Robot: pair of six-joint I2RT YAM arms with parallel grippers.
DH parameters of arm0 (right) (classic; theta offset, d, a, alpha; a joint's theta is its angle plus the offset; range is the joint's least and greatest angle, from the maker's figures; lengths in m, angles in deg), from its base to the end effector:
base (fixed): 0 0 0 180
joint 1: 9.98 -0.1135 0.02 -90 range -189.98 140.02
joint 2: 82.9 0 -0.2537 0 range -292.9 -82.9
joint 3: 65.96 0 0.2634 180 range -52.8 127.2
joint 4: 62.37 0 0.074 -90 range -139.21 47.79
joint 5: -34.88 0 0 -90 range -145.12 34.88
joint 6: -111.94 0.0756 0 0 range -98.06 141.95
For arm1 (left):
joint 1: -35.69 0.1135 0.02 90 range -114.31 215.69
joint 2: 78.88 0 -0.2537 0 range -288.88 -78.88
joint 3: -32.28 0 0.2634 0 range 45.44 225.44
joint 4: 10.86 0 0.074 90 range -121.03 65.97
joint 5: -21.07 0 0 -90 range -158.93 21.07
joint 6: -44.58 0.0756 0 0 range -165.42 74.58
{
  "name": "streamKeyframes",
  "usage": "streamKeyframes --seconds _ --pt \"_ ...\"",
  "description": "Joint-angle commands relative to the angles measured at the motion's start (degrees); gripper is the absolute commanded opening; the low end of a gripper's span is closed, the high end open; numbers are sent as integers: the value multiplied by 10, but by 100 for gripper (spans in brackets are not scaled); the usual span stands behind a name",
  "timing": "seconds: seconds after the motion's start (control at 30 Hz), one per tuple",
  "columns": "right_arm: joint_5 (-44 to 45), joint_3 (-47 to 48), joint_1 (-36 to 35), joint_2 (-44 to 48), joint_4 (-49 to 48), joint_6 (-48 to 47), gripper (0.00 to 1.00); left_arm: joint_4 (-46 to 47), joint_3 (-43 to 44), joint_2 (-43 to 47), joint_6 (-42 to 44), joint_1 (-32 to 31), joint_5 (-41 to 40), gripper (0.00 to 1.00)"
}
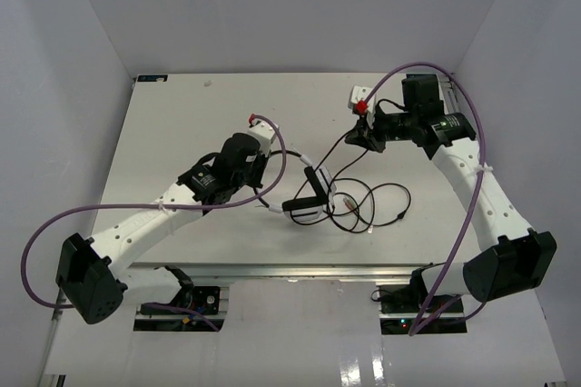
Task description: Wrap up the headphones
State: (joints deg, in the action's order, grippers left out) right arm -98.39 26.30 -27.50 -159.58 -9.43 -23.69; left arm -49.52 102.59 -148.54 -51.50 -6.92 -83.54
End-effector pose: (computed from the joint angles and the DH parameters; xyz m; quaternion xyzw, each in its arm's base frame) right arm 0.2875 0.1451 0.3528 -0.5755 0.6242 0.2205 0.4801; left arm 0.2419 -0.1966 0.2638 0.2265 0.8641 -0.0751 0.4432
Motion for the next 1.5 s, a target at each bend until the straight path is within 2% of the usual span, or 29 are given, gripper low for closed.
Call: streamKeyframes --seconds 0.0,0.2,0.43,0.6,0.73,0.9,1.0,1.27,1.47 --pt "38 49 -10 -7 51 0 15 27 29 5 3 -4 -31 0" --pt "-3 80 -10 -15 131 -46 15 22 25 -7 5 -4 -109 0" --pt "-60 102 -11 -30 161 -43 15 14 33 -15 -11 -4 -162 0" --pt "-38 107 -11 -30 152 -31 13 7 37 -19 -14 -5 -210 0" --pt "45 87 -22 -4 100 2 13 3 39 -24 -22 -4 -230 0" --pt "146 41 -34 29 4 46 13 3 40 -28 -29 -4 -164 0" --pt "182 11 -39 37 -55 66 13 13 36 -30 -33 -11 -76 0" --pt "238 -41 -40 0 -147 120 11 61 28 -13 -78 -33 77 0" --pt "223 -105 -5 -5 -179 145 9 107 15 43 -125 -33 140 0"
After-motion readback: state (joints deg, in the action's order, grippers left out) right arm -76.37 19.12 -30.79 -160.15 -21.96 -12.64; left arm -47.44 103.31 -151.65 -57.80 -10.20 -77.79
